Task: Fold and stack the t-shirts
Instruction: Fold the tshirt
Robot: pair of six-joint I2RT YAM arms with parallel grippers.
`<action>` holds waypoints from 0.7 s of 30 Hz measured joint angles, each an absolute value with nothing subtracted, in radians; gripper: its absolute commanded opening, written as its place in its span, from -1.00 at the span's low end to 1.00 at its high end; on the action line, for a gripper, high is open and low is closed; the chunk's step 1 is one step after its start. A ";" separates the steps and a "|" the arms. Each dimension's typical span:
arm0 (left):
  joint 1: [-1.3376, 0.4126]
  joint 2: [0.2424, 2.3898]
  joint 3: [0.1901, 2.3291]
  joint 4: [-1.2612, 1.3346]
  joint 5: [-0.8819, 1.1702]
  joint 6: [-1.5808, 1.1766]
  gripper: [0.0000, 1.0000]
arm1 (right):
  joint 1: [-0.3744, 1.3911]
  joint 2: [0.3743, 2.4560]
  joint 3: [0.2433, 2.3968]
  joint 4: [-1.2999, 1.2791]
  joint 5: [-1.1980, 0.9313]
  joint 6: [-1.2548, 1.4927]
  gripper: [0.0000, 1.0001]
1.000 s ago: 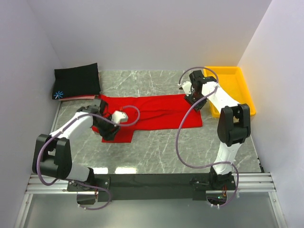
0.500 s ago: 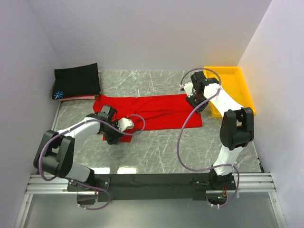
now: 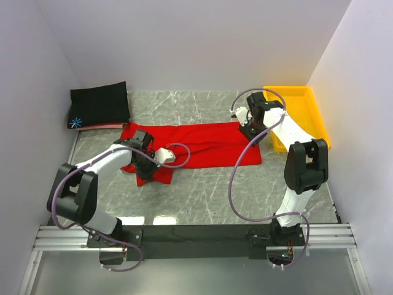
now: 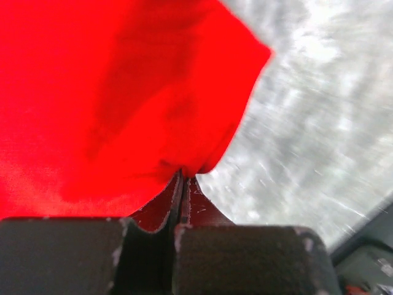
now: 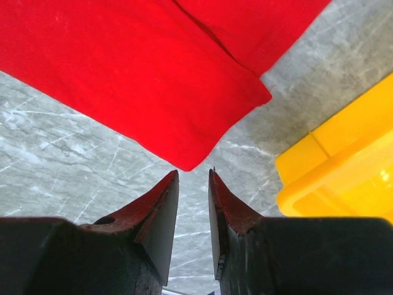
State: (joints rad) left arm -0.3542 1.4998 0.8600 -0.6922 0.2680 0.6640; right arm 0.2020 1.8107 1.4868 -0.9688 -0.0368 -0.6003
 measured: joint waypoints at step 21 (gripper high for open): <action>-0.136 1.978 1.763 -0.908 0.317 0.689 -0.99 | 0.195 1.940 1.673 -0.999 -0.046 -0.620 -0.37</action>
